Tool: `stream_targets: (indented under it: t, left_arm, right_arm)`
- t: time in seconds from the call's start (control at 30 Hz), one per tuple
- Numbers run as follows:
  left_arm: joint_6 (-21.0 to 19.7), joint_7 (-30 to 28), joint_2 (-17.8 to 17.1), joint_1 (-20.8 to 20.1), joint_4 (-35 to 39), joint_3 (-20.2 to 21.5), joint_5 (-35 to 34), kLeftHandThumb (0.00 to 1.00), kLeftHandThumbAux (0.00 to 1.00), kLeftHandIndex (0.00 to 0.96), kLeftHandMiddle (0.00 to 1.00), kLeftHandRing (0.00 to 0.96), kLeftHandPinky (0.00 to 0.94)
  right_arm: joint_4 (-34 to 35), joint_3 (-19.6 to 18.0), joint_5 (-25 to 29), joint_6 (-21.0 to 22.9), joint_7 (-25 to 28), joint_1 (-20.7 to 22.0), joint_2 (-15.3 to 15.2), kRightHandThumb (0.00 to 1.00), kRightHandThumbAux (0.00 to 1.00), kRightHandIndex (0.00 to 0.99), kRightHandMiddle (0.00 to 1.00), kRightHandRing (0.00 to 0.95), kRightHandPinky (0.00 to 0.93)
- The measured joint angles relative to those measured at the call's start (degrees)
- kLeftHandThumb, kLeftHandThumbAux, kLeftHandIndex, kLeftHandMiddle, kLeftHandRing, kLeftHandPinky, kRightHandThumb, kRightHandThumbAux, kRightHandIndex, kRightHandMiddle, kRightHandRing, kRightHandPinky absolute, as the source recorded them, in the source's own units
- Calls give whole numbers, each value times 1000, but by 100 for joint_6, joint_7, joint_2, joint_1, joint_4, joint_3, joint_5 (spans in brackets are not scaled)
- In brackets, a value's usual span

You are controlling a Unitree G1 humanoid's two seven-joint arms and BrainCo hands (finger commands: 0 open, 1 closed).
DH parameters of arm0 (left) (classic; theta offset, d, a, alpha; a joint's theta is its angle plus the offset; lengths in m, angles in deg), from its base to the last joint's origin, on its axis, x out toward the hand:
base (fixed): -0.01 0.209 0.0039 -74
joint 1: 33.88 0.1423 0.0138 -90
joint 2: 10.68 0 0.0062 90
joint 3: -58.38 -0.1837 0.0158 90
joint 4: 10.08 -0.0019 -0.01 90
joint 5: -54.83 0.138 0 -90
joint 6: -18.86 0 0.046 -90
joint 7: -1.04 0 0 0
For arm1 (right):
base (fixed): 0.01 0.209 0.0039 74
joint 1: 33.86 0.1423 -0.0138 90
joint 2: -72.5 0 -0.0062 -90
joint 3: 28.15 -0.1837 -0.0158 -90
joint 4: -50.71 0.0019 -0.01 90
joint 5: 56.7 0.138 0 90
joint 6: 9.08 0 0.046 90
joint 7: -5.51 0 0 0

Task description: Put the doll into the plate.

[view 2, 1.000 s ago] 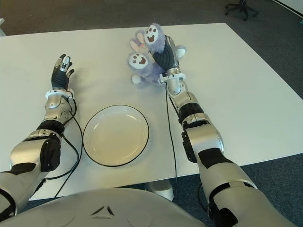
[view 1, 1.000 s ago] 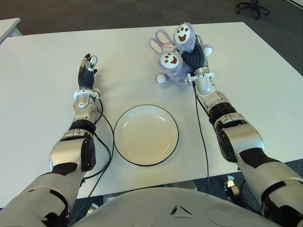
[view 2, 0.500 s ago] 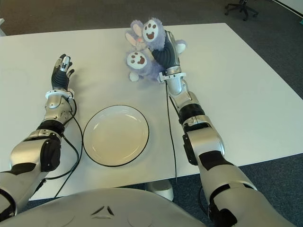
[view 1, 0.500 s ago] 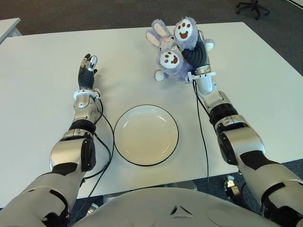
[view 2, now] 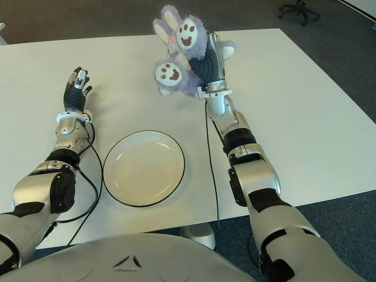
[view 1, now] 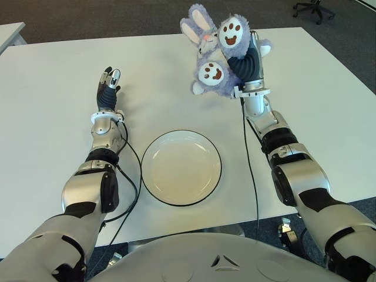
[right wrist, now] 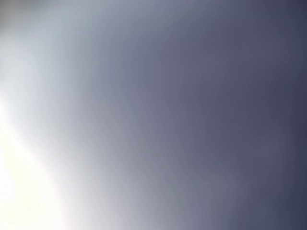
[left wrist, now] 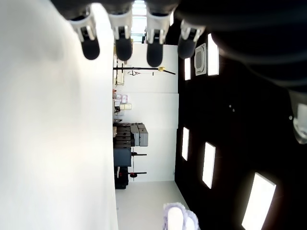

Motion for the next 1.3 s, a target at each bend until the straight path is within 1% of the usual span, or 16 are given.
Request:
stream_targets:
  t: [0.17,0.5,0.83,1.07,1.3]
  left_arm:
    - [-1,0,0,-3,-3,1,0,0,384,0,113,38,0]
    - [-4,0,0,-15,-22,14,-3,0,390,0,111,39,0]
    - [-7,0,2,-25,-31,16,-3,0,383,0,119,49,0]
    - [-17,0,3,-31,-32,18,-3,0,384,0,108,39,0]
    - [-24,0,4,-40,-45,25,-9,0,392,0,108,43,0]
  right_arm:
    - [248,5,-41,-72,-79,-110,8,737,706,441,858,865,869]
    - [465,4,2,-443,-34,-236,34,732,709,440,869,877,877]
    - [660,-21,168,-720,251,-359,110,729,708,440,872,881,873]
    - [756,-36,59,-745,191,-440,165,721,708,440,882,889,879]
    - [1045,-35,-22,-749,150,-492,220,716,711,440,872,876,880]
